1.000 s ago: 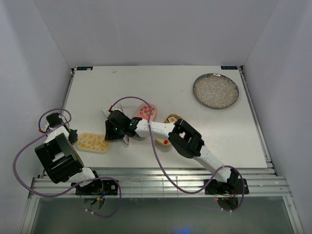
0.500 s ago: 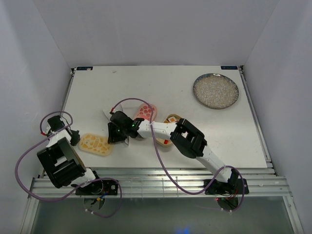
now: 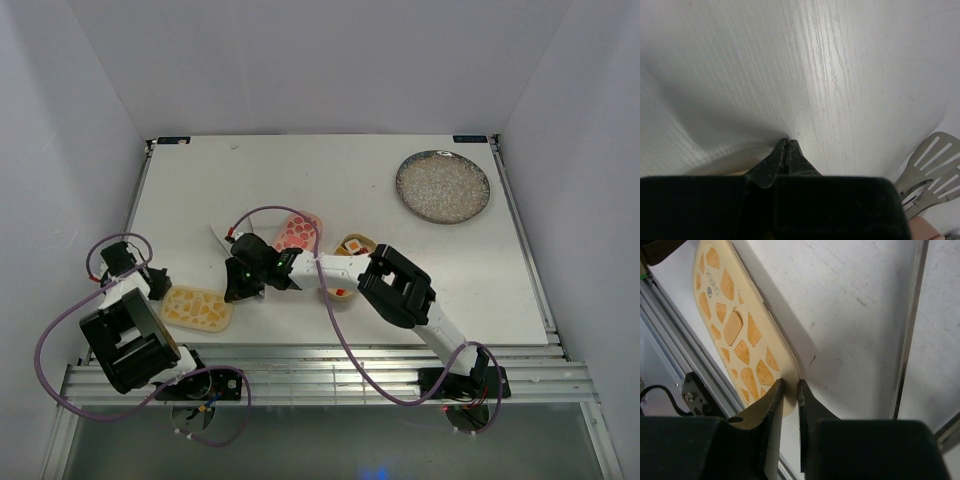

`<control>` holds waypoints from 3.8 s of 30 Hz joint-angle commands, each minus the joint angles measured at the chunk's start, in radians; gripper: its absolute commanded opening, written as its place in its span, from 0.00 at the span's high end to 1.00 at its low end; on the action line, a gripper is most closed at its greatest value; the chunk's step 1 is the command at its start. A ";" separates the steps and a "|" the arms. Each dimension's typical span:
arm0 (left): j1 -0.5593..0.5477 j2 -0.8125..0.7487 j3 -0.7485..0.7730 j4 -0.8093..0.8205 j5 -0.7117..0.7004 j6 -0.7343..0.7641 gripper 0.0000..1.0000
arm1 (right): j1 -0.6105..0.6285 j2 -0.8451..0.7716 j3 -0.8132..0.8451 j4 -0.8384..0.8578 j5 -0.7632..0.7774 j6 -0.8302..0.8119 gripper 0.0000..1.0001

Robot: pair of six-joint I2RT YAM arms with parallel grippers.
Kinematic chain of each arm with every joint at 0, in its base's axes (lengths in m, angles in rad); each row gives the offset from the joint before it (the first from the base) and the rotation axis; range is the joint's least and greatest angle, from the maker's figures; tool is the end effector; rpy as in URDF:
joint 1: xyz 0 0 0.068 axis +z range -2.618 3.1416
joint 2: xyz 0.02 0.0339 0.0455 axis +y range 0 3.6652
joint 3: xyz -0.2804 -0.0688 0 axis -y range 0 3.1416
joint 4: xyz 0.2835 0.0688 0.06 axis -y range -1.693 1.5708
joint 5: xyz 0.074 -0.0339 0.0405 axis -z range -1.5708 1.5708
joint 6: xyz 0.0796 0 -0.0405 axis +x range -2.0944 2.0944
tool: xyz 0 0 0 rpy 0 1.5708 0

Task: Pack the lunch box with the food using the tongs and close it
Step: Pick up the box lid from the center of the board.

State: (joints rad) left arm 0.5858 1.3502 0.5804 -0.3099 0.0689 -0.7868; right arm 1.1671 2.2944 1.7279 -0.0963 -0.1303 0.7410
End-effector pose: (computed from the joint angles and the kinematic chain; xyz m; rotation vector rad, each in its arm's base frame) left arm 0.2333 0.1482 0.0976 -1.6650 2.0688 -0.1578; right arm 0.2252 0.5536 0.1280 -0.6063 2.4263 1.0894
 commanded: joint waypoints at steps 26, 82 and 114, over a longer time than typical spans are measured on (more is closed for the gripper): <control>-0.009 -0.114 0.156 -0.066 0.197 0.057 1.00 | -0.102 -0.138 -0.007 0.036 -0.031 -0.209 0.92; -0.030 -0.289 -0.054 0.001 0.663 0.146 0.77 | -0.368 -0.311 -0.275 0.125 -0.311 -0.219 0.92; -0.207 -0.146 -0.159 0.155 0.329 -0.005 1.00 | -0.334 -0.277 -0.266 0.113 -0.324 -0.192 0.92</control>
State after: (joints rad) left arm 0.3874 1.2175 0.4210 -0.1944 0.4294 -0.7898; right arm 0.8215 2.0239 1.4567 0.0017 -0.4454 0.5468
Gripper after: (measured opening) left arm 0.078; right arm 0.081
